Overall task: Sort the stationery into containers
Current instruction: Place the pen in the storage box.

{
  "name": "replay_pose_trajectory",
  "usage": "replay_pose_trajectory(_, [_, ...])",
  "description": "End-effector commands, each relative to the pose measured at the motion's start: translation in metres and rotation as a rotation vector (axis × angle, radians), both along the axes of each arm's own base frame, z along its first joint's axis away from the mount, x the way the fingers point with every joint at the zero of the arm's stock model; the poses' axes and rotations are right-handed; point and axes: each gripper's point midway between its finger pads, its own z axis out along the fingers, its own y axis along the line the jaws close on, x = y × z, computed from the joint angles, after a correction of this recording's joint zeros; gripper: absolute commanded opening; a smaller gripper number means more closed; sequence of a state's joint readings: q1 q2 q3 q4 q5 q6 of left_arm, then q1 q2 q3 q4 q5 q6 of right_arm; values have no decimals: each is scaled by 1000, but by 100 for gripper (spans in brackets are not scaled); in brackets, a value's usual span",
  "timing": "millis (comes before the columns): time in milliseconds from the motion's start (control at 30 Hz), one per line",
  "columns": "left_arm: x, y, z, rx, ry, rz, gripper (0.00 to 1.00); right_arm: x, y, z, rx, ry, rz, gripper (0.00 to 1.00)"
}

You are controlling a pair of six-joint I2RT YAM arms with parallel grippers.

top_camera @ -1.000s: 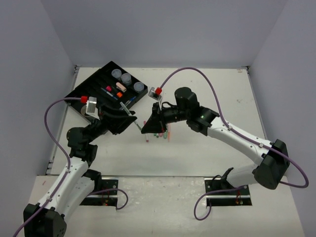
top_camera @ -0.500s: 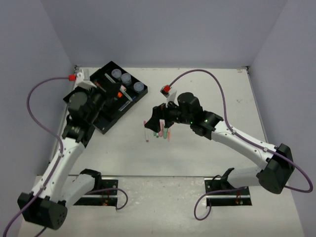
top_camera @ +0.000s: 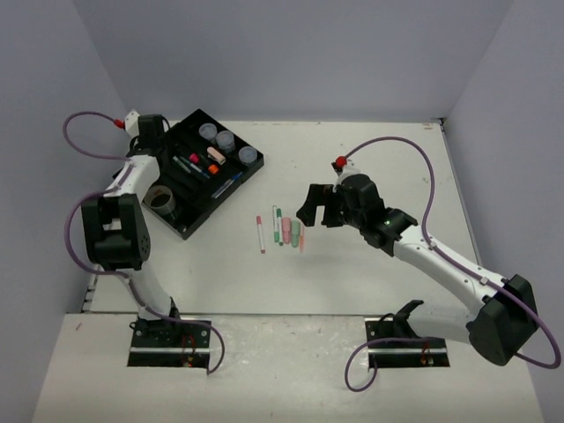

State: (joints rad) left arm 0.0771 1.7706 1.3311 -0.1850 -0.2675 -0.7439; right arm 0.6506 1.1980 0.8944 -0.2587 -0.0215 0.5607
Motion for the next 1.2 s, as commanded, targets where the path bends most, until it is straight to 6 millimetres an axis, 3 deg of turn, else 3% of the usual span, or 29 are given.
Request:
replay_pose_trajectory(0, [33, -5, -4, -61, -29, 13, 0, -3, 5, 12, 48, -19, 10, 99])
replay_pose_trajectory(133, [42, -14, -32, -122, -16, 10, 0, -5, 1, 14, 45, -32, 6, 99])
replay_pose_trajectory(367, [43, -35, -61, -190, -8, -15, 0, -8, 2, 16, 51, -37, 25, 99])
replay_pose_trajectory(567, [42, -51, -71, -225, -7, -39, 0, -10, 5, 14, 60, -30, 45, 99])
replay_pose_trajectory(733, [31, -55, -83, -233, 18, -36, 0, -10, 5, 14, 58, -32, 46, 99])
replay_pose_trajectory(800, [29, -55, -82, -231, 18, -35, 2, -10, 6, 12, 58, -25, 50, 99])
replay_pose_trajectory(967, [32, -61, -63, -235, -14, -74, 40, -9, 8, 9, 59, -19, 58, 99])
replay_pose_trajectory(1033, [35, -65, -46, -231, -46, -97, 51, -9, 10, 8, 58, -15, 61, 99])
replay_pose_trajectory(1167, [33, -69, -3, -227, -125, -121, 61, -5, 10, -1, 39, 8, 49, 99])
